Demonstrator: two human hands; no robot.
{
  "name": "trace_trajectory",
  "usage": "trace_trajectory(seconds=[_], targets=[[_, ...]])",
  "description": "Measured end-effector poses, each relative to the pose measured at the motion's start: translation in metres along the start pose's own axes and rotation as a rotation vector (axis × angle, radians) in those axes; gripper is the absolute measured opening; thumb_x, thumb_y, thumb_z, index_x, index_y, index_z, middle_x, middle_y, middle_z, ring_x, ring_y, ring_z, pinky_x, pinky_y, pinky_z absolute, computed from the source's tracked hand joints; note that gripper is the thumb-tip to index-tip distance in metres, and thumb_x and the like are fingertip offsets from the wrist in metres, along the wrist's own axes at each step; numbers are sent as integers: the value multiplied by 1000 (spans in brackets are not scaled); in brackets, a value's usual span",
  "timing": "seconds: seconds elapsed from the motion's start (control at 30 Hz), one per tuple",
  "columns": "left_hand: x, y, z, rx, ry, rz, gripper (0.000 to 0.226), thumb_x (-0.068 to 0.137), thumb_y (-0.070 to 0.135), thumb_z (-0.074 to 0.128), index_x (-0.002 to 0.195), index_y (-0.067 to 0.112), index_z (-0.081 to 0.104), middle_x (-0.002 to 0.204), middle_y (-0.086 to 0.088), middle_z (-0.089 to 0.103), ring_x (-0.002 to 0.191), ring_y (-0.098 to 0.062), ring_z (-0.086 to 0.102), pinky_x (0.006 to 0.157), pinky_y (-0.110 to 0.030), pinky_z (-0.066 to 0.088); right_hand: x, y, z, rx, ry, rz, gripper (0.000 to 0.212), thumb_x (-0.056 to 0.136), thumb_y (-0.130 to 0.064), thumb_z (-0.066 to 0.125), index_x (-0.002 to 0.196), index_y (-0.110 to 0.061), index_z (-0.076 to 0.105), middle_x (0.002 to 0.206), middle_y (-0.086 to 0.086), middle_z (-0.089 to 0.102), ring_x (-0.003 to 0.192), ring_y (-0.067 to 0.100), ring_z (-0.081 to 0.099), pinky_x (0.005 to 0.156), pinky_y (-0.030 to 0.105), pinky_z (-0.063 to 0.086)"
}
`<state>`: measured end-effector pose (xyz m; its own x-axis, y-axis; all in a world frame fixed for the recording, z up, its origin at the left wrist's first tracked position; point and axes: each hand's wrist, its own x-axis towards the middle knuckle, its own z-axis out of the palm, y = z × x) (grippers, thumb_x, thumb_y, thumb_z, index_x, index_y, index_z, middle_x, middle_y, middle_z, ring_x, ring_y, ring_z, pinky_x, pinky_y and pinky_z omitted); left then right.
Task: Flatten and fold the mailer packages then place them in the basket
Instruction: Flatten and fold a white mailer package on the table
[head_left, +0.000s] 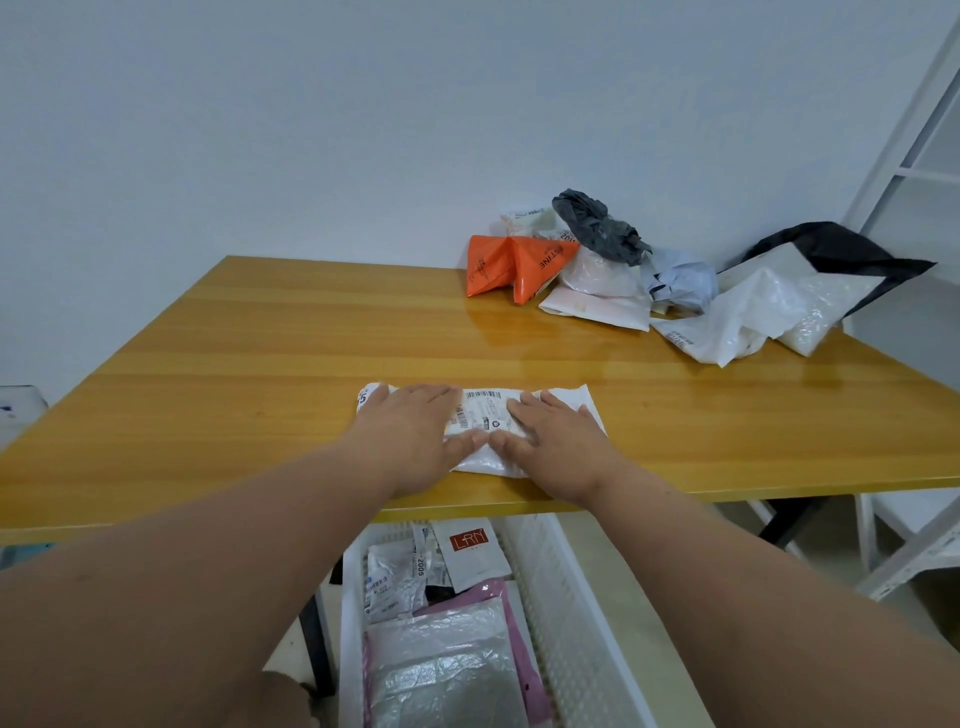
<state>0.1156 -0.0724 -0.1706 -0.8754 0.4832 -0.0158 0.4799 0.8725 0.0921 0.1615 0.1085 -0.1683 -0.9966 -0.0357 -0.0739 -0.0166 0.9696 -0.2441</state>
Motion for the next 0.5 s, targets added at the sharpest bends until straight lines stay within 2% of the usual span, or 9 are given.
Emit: trace_trajectory(seconds=[0.1, 0.17, 0.27, 0.37, 0.5], targets=[[2, -12, -7, -187, 2, -19, 67, 100, 58, 22, 157, 26, 11, 164, 2, 13, 150, -21, 9, 121, -38, 7, 2, 3, -11, 311, 40, 83, 70, 96, -62, 38, 152, -20, 35, 159, 0, 29, 148, 19, 22, 119, 40, 17], [7, -20, -9, -184, 16, -87, 69, 99, 61, 24, 157, 29, 8, 164, -1, 10, 150, -26, 6, 120, -40, 7, 8, 5, -14, 190, 85, 128, 76, 92, -69, 37, 150, -20, 36, 157, 5, 33, 145, 26, 25, 117, 41, 21], [9, -22, -1, -40, -10, -127, 84, 88, 77, 14, 157, 29, 8, 164, 0, 9, 150, -29, 3, 121, -44, 8, 13, 6, -7, -1, 38, 178, 91, 83, -83, 28, 154, -25, 24, 162, 11, 15, 149, 33, 6, 119, 48, 14], [12, -21, 10, 30, 0, -129, 88, 85, 79, 9, 156, 28, 9, 164, 2, 11, 151, -25, 3, 122, -48, 4, 15, 10, 4, -91, 47, 117, 98, 81, -86, 17, 157, -24, 9, 164, 11, 2, 151, 27, -5, 122, 47, 4], [21, -24, 5, 45, -41, -101, 87, 88, 77, 13, 157, 23, 9, 164, -1, 14, 150, -26, 8, 122, -48, 8, 22, 15, 7, -101, 40, 67, 99, 83, -84, 15, 157, -19, 3, 165, 4, -2, 151, 23, -5, 123, 44, 5]])
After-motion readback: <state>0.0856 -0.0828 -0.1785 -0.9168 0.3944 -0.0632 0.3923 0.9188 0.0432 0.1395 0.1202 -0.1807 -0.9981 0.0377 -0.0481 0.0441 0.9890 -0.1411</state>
